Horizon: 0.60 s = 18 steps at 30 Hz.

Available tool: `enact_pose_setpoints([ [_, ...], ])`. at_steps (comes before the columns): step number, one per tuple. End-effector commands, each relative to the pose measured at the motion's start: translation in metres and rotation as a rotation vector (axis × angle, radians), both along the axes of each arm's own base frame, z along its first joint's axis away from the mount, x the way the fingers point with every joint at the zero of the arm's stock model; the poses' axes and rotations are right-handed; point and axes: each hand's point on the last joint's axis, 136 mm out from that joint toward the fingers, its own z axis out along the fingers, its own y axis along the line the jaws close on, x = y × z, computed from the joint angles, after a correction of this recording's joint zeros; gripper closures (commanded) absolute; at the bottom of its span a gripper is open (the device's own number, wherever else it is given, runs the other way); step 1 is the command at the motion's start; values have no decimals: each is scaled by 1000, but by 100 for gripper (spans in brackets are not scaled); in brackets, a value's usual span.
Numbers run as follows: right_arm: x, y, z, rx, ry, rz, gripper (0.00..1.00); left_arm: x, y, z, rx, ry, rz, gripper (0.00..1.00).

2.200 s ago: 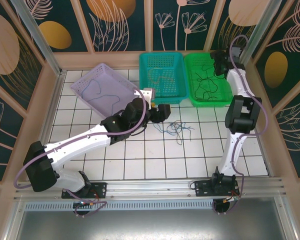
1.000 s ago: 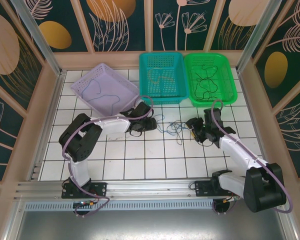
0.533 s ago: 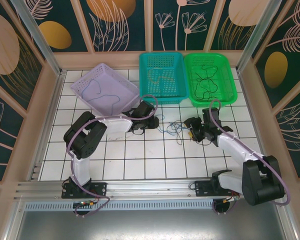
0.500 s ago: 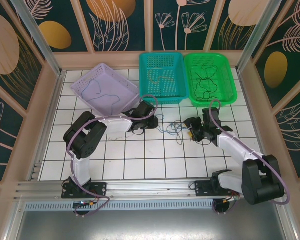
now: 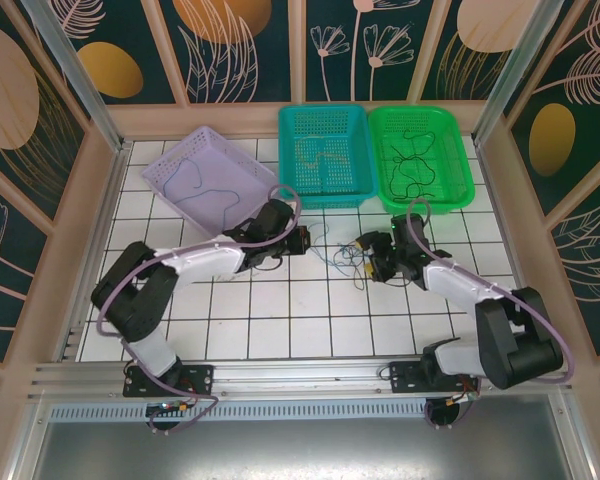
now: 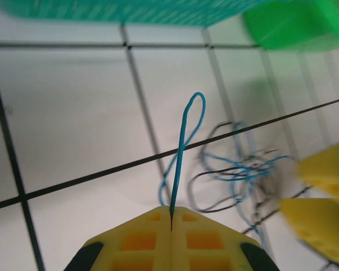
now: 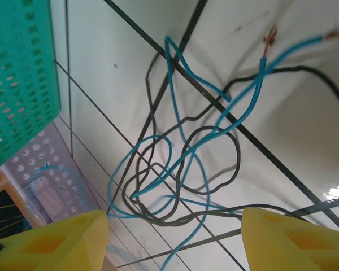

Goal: Untangle the cables

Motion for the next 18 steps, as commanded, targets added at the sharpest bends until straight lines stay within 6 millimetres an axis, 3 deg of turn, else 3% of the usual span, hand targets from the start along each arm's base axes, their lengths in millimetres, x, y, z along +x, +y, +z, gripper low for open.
enact_pose_setpoints([
  [1,10,13,-2,32,14,-29,36,-10,-5,21,-36,-3,-32,100],
  [8,32,6,-31,-60,36,-79,40,-22,4,52,-40,-27,-50,100],
  [11,37,3,-44,-85,68,-92,55,-22,14,73,-33,-70,-25,100],
  [18,25,-23,-58,-163,139,-130,61,-9,48,130,23,-200,120,100],
])
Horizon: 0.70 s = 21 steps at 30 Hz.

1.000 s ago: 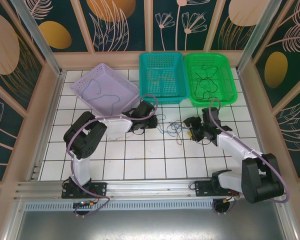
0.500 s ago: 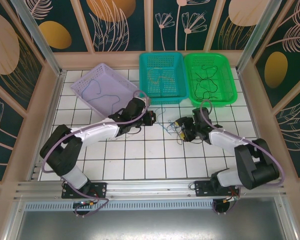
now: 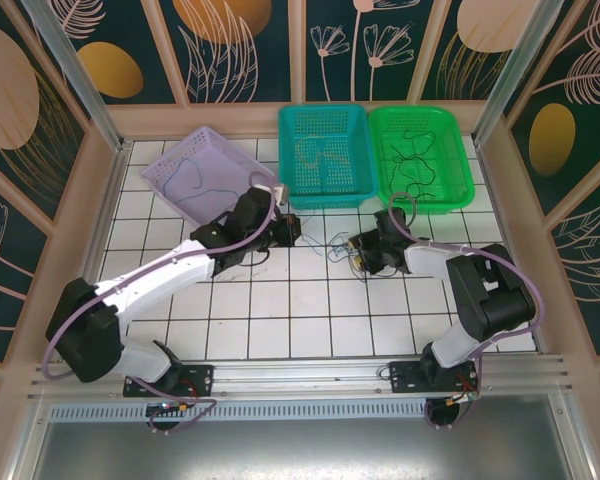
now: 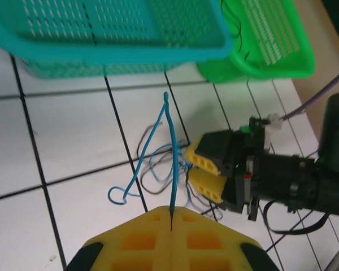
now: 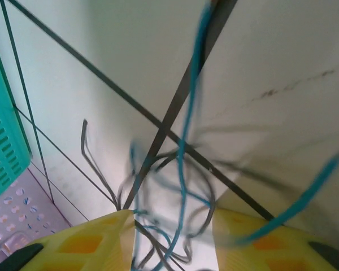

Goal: Untangle the cables

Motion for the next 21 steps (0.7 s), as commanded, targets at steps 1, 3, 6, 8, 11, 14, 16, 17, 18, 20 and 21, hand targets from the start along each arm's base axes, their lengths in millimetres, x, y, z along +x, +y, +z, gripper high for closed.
enact_pose_setpoints([
  [1,-13,-33,-21,-118,73,-57,64,8,21,42,33,-99,85,100],
  [3,-19,-42,-25,-142,95,-62,65,10,25,57,27,-129,107,100],
  [6,-26,-55,-27,-170,113,-70,65,14,35,79,37,-175,157,100],
  [8,-29,-62,-26,-185,112,-75,65,15,39,93,28,-215,168,100],
  [11,-31,-69,-22,-204,94,-75,66,14,37,113,-5,-265,148,100],
  [14,-33,-71,-22,-208,92,-69,78,11,32,127,-49,-303,119,100],
  [16,-34,-72,-22,-213,90,-62,79,11,33,136,-64,-324,121,100],
  [17,-33,-72,-21,-213,86,-57,79,10,33,140,-72,-333,116,100],
  [18,-33,-70,-19,-210,76,-48,79,10,31,144,-80,-339,108,100],
  [20,-25,-62,-5,-195,17,-12,75,9,26,145,-89,-333,87,100],
  [21,-21,-56,6,-192,-14,7,70,8,23,145,-98,-326,73,100],
])
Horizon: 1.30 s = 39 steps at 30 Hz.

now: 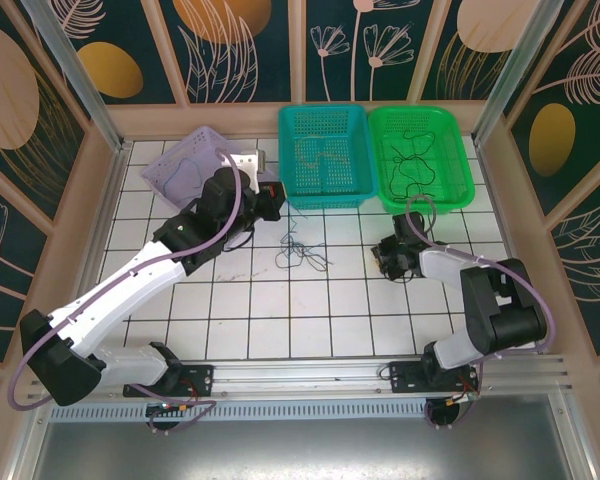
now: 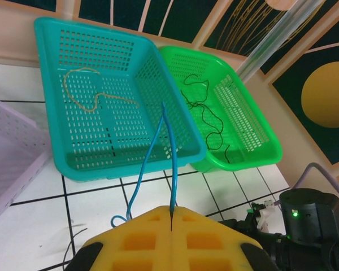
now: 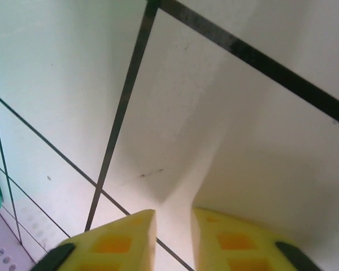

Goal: Untangle the cables

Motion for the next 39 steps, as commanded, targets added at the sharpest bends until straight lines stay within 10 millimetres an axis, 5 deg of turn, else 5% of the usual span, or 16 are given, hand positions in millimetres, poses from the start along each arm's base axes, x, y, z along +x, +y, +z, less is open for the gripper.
enact_pose_setpoints([
  [1,0,10,24,-21,-58,73,65,-2,-10,27,-54,-56,-52,100],
  [10,-10,143,112,463,-106,183,37,-4,-26,27,-147,-32,-102,100],
  [15,-7,189,134,720,-73,108,34,-7,-32,27,-185,-22,-135,100],
  [19,-10,210,127,790,18,66,34,-8,-33,30,-213,-22,-136,100],
  [24,-2,212,102,806,60,-20,37,-10,-34,41,-248,-39,-150,100],
  [27,9,211,88,790,62,-37,63,-12,-32,48,-263,-48,-147,100],
  [31,7,195,57,683,110,-36,83,-10,-19,67,-259,-84,-91,100],
  [39,3,126,24,498,123,-90,71,-10,6,122,-272,-195,0,100],
])
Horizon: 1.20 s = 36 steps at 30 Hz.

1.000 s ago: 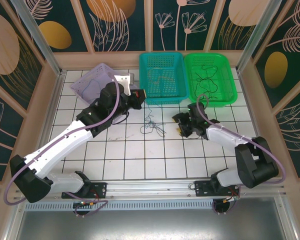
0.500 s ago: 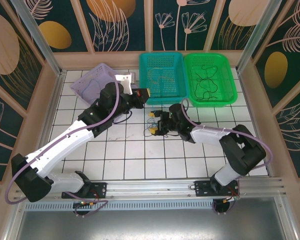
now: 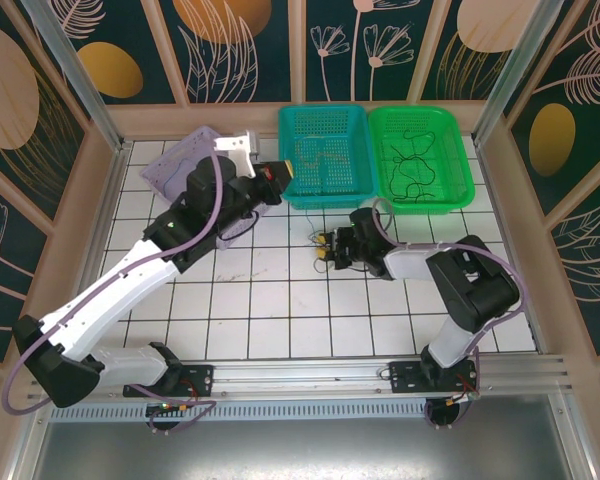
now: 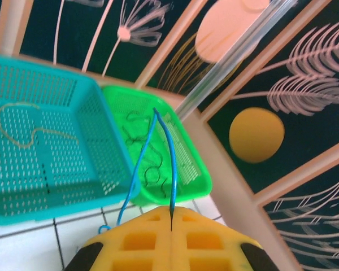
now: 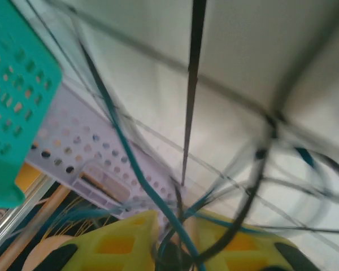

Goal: Untangle the cables

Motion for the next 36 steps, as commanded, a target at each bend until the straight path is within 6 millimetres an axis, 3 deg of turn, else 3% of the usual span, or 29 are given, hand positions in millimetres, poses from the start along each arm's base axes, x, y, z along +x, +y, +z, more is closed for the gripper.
enact_pose_setpoints([
  [1,-12,-28,-15,-97,43,11,69,-5,17,46,-43,-97,51,100],
  [7,-19,-53,-26,-180,53,14,75,-1,14,54,-41,-116,53,100],
  [14,-30,-97,-31,-319,57,-17,77,4,18,64,-22,-135,87,100],
  [17,-34,-109,-36,-326,62,-27,87,6,22,64,-12,-139,109,100],
  [19,-33,-115,-35,-344,49,-23,86,6,20,62,-6,-137,97,100],
  [20,-30,-118,-31,-362,33,-15,79,5,17,60,-4,-134,82,100],
  [23,-20,-123,-12,-415,-38,2,59,5,8,45,17,-113,38,100],
  [27,-9,-129,26,-489,-148,36,45,5,1,23,31,-79,-14,100],
  [31,-10,-129,66,-486,-227,48,41,6,-7,7,49,-66,-56,100],
  [36,-22,-119,115,-358,-291,18,44,3,-19,-11,86,-87,-127,100],
])
